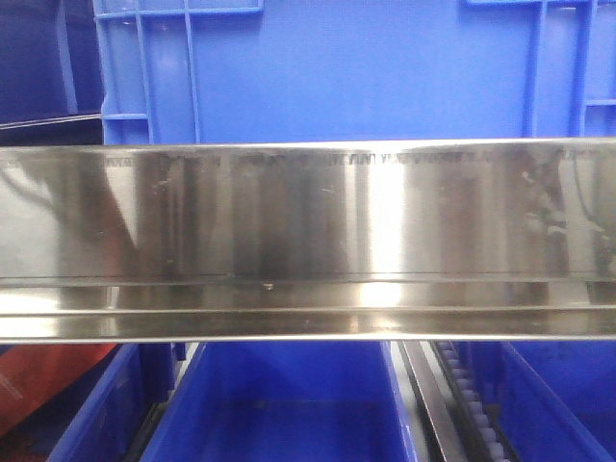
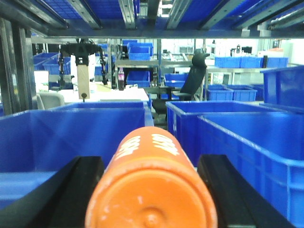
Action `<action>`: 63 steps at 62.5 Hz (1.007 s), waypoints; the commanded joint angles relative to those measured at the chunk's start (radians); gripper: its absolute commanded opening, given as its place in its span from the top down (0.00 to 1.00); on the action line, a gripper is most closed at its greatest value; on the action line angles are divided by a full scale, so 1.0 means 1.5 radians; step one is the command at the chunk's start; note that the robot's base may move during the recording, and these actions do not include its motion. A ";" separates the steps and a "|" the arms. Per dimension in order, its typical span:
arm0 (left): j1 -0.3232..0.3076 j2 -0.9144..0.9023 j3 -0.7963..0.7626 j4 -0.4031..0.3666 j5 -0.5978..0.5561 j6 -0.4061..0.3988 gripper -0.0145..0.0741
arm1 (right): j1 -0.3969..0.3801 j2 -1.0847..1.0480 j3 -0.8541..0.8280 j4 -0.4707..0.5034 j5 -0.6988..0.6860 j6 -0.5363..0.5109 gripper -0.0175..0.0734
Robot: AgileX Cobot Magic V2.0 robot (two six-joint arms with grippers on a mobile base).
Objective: Place cylindrical capacitor in blue bin on shelf
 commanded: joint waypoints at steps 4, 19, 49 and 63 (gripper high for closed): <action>0.000 -0.003 -0.002 -0.006 -0.050 0.001 0.96 | -0.003 -0.002 -0.001 -0.008 -0.030 -0.001 0.99; 0.000 0.041 -0.047 -0.048 0.037 0.001 0.96 | -0.001 0.024 -0.016 0.077 -0.093 -0.001 0.99; -0.047 0.385 -0.261 -0.348 0.098 0.264 0.96 | 0.018 0.279 -0.209 0.085 -0.094 -0.001 0.99; -0.149 0.541 -0.389 -0.287 0.086 0.264 0.96 | 0.127 0.386 -0.289 0.067 -0.095 -0.067 0.99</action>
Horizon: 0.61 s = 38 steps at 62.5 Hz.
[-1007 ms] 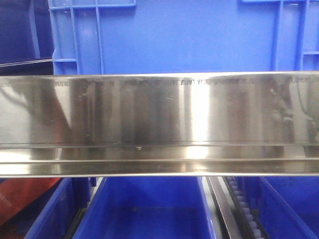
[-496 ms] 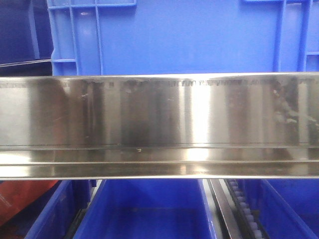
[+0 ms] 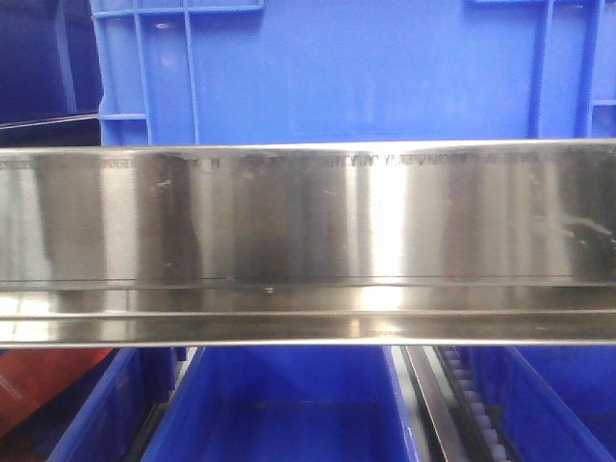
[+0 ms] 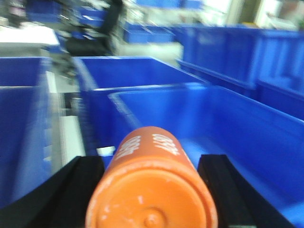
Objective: Place cylindrical capacitor in blue bin on shelf
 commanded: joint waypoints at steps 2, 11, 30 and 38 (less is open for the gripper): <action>-0.057 0.072 -0.058 0.026 -0.025 0.006 0.96 | 0.050 0.049 -0.034 -0.014 -0.021 -0.027 0.99; -0.148 0.159 -0.112 0.040 -0.087 0.006 0.96 | 0.100 0.112 -0.062 -0.014 -0.021 -0.027 0.99; -0.278 0.302 -0.157 0.046 -0.184 0.006 0.96 | 0.140 0.203 -0.072 -0.014 -0.037 -0.027 0.97; -0.283 0.312 -0.157 0.046 -0.172 0.006 0.96 | 0.140 0.210 -0.072 -0.014 -0.028 -0.027 0.78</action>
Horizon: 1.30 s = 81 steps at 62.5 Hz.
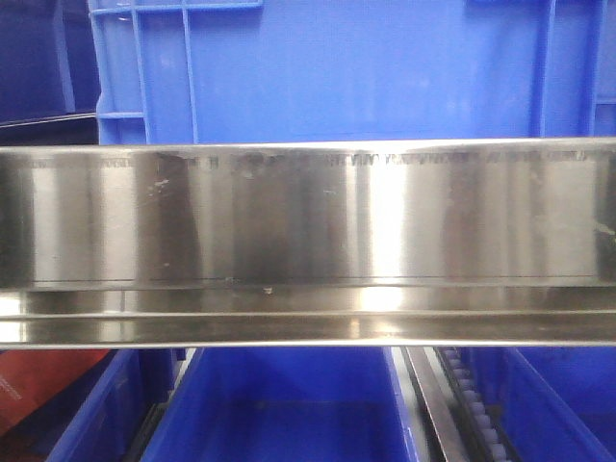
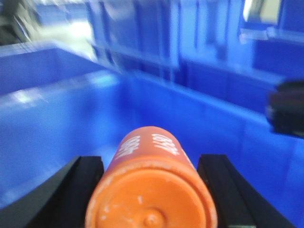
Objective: Place cylindrical capacitor in blue bin on shelf
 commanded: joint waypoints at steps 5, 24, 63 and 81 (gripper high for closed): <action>-0.005 -0.002 -0.007 0.001 -0.014 0.001 0.86 | 0.002 0.000 -0.008 -0.005 -0.014 -0.005 0.57; -0.003 -0.002 -0.007 -0.041 -0.011 -0.001 0.15 | 0.002 -0.001 -0.008 -0.005 -0.006 -0.005 0.20; 0.030 -0.082 0.025 -0.043 -0.009 -0.001 0.96 | -0.042 -0.108 0.006 -0.029 0.066 -0.005 0.99; 0.033 -0.252 0.272 -0.079 -0.155 -0.001 0.96 | -0.049 -0.267 0.175 -0.037 0.011 -0.005 0.99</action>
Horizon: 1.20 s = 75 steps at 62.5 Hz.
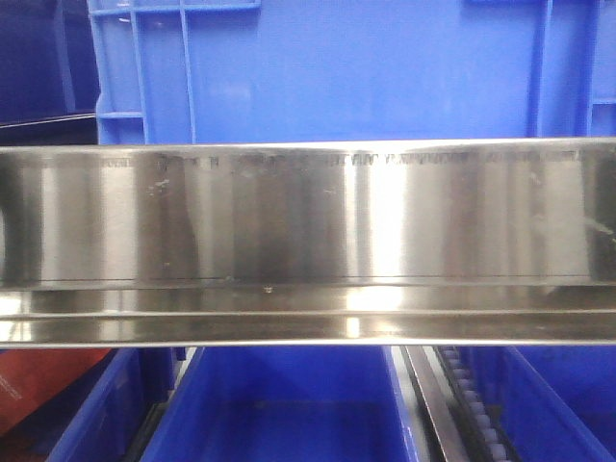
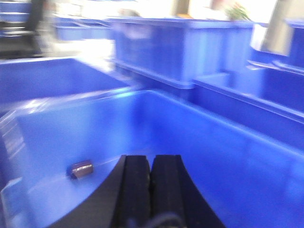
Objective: Place cylindrical capacitor in blue bin on shelf
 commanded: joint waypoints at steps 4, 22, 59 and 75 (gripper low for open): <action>0.001 -0.113 0.123 -0.011 -0.079 -0.001 0.96 | -0.003 -0.099 0.087 -0.006 -0.017 -0.005 0.99; 0.001 -0.368 0.350 -0.034 -0.095 -0.001 0.96 | -0.003 -0.316 0.254 -0.006 -0.008 -0.005 0.99; 0.004 -0.707 0.514 -0.034 -0.092 -0.001 0.96 | -0.003 -0.471 0.323 -0.006 0.051 -0.005 0.99; 0.004 -0.708 0.514 -0.034 -0.092 -0.001 0.96 | -0.003 -0.471 0.323 -0.006 0.051 -0.005 0.99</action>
